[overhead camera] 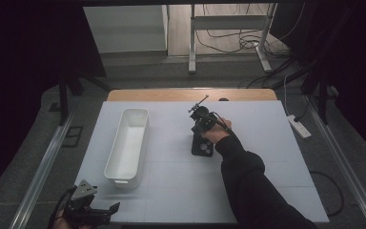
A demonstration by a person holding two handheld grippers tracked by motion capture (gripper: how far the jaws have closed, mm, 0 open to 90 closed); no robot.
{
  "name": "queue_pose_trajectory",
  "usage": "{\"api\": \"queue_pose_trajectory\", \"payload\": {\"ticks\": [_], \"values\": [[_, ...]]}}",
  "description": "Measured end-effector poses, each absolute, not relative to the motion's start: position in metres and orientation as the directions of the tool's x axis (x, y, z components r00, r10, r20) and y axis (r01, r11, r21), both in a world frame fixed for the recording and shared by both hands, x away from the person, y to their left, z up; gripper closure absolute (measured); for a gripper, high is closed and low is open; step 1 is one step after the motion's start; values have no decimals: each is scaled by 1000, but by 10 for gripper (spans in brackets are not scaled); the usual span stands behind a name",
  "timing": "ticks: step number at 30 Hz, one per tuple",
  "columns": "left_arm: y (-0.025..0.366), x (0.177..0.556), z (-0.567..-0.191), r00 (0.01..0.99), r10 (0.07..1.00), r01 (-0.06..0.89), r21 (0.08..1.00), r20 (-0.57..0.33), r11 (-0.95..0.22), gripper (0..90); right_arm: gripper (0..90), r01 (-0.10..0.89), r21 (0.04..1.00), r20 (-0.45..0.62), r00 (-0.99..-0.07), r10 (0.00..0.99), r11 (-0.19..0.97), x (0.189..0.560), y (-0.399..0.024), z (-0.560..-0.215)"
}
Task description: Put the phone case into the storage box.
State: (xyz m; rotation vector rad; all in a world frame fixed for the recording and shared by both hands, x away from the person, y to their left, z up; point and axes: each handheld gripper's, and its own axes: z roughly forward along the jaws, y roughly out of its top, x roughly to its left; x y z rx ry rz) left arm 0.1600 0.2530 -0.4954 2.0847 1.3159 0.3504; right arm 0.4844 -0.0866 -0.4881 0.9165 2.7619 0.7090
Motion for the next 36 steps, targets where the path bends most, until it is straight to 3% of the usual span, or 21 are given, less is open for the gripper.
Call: {"api": "queue_pose_trajectory", "payload": {"ticks": [19,36], "values": [[251,160,-496,467,879,709,634,-96,-308,12,900,527,450,-3,-806,591,721,491,-74,-505],[251,160,-496,469,879,708,632,-87,-315,14,900,555,429,-21,-783,621,713,500,-93,-505]]}}
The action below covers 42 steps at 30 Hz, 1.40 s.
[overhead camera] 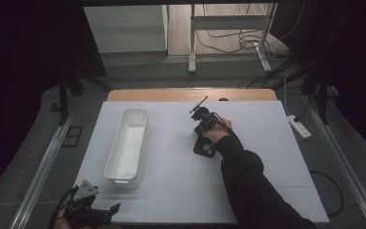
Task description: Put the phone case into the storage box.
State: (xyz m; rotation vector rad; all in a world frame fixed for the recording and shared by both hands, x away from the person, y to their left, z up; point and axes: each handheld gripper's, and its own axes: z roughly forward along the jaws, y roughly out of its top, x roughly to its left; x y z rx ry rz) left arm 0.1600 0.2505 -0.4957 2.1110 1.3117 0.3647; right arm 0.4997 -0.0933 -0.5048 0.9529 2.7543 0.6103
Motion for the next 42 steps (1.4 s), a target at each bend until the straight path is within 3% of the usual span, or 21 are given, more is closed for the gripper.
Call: {"api": "queue_pose_trajectory", "payload": {"ticks": [42], "values": [[253,160,-495,463,880,709,640,-106,-296,13,900,635,420,-13,-711,704,649,496,-175,-499]]}}
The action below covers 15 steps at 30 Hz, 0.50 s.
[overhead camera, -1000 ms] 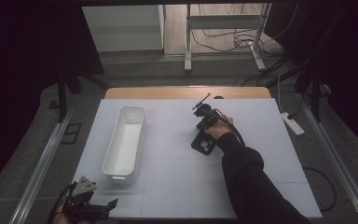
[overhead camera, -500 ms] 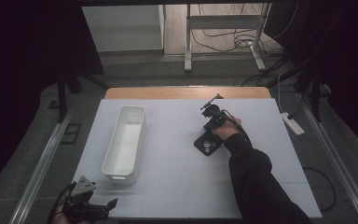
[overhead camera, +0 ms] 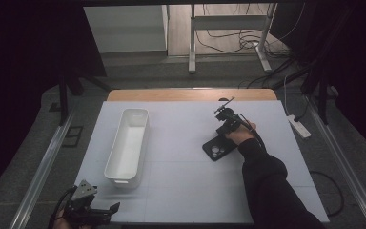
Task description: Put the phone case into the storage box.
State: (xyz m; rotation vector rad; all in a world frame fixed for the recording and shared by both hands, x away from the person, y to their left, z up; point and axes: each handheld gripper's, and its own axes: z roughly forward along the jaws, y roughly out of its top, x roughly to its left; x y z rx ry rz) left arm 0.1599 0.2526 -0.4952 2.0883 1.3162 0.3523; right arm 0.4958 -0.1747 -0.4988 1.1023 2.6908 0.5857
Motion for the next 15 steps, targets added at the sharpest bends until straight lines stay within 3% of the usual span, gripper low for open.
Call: {"api": "queue_pose_trajectory", "payload": {"ticks": [15], "values": [[252,160,-495,463,880,710,637,-102,-300,13,900,657,420,-20,-683,730,627,492,-206,-495]]}}
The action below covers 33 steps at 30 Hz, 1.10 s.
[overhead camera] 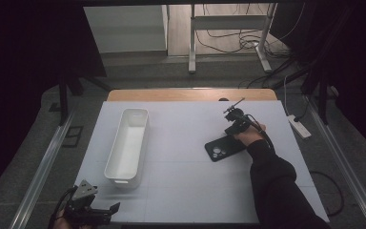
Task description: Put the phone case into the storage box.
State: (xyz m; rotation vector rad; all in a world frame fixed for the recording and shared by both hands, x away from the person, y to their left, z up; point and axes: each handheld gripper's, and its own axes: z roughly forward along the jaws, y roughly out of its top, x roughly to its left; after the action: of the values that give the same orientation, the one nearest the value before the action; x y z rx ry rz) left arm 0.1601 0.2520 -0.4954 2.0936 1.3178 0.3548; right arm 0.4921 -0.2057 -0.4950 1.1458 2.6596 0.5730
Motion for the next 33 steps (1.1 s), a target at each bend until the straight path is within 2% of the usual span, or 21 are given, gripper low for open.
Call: {"api": "queue_pose_trajectory", "payload": {"ticks": [33], "values": [[251,161,-496,463,881,715,628,-99,-306,13,900,667,413,16,-686,727,621,446,-248,-496]]}}
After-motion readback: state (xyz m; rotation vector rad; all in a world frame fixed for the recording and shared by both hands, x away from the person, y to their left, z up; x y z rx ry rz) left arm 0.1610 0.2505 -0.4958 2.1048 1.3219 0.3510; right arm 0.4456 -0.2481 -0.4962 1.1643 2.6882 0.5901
